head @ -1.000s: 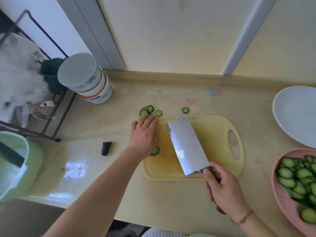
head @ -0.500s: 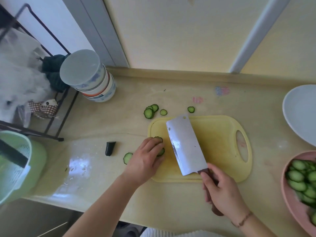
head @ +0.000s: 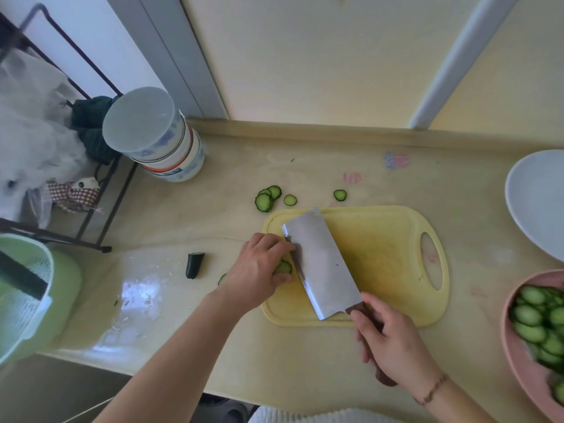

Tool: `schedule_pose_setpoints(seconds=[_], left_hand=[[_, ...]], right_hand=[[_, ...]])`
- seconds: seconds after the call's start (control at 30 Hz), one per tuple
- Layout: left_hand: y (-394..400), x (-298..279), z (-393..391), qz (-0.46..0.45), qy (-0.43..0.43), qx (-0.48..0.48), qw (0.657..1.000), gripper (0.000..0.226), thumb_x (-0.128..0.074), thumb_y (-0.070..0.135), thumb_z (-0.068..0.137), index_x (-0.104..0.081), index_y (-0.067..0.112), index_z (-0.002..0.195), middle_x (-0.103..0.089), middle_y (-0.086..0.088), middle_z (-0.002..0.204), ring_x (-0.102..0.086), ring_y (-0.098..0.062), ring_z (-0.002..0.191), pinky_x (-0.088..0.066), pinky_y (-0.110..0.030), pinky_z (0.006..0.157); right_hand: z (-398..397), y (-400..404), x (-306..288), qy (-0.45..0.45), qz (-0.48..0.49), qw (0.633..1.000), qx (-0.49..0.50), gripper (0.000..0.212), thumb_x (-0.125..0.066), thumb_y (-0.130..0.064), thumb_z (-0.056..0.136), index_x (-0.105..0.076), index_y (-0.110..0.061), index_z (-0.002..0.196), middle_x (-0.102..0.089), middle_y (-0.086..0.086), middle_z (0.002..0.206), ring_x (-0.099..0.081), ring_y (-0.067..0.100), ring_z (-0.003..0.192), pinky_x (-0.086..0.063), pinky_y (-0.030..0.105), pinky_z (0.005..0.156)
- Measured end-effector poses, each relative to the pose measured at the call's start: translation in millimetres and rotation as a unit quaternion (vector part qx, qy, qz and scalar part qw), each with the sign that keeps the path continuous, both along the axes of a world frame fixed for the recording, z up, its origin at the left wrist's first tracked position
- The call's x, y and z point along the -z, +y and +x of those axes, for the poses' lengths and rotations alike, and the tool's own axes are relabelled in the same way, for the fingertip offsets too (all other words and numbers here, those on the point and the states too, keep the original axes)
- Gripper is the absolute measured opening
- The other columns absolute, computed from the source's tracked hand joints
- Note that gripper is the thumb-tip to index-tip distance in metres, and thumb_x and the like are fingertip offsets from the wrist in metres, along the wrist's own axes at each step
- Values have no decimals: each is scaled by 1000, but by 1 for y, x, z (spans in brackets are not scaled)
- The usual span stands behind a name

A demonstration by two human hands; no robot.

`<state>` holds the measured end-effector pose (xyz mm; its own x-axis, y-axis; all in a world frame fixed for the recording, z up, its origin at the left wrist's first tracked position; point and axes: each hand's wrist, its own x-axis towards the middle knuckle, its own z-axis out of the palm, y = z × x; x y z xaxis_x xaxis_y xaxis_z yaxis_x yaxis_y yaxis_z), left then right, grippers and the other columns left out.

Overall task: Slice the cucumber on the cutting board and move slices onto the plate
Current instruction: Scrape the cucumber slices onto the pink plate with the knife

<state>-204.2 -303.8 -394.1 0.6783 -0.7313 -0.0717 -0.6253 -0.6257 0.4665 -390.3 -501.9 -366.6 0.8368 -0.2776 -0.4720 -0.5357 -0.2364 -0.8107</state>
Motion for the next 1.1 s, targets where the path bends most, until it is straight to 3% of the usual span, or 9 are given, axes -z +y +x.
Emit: schedule_pose_setpoints(seconds=[0.2,0.33,0.5,0.63,0.8,1.0,1.1], left_hand=[[3,-7,-8,-51,-9,36,998,50,-85,12,77,-67,11,124,-64,-5,117,-58,-25,105,-47,-27,88],[22,-9,-5,-105,5,1,994,41,-68,35,87,-68,12,122,-65,1,120,-54,-17,113,-43,-22,98],[40,-6,3,-38,36,32,998,55,-84,12,75,-67,15,128,-63,0,127,-53,-21,111,-45,-33,96],[31,-7,2,1,31,18,999,60,-89,13,70,-68,21,125,-64,2,123,-55,-23,103,-47,-41,89],[14,-16,-7,34,43,-33,998,54,-83,13,77,-66,26,127,-63,9,109,-46,-18,102,-38,-37,92],[-2,-22,-15,104,77,-125,984,50,-76,11,84,-59,26,129,-49,6,123,-40,-22,111,-30,-30,89],[-8,-25,-19,113,73,-138,981,37,-71,8,86,-57,22,118,-52,9,113,-46,-22,108,-30,-29,83]], right_hand=[[1,0,-6,-7,0,1000,2,25,-56,-21,97,-54,-46,94,-65,8,70,-61,26,45,-49,27,49],[2,0,-8,-12,3,1000,7,31,-56,-19,97,-52,-50,90,-64,9,71,-61,29,46,-53,36,53],[1,0,-8,-14,3,1000,7,32,-56,-20,97,-52,-51,89,-64,8,71,-61,30,48,-54,38,55],[0,0,-8,-13,-14,1000,-11,27,-56,-20,97,-53,-46,90,-63,9,68,-60,28,46,-53,33,53],[-1,-1,-6,-3,-38,999,-36,5,-57,-19,96,-59,-23,96,-64,6,65,-61,21,43,-52,28,53],[-3,-1,-9,16,-34,998,-53,4,-58,-20,95,-59,-24,97,-67,8,66,-63,21,47,-54,27,56],[-4,0,-10,16,-28,998,-46,14,-59,-20,95,-59,-10,105,-68,9,68,-63,21,48,-55,30,58]])
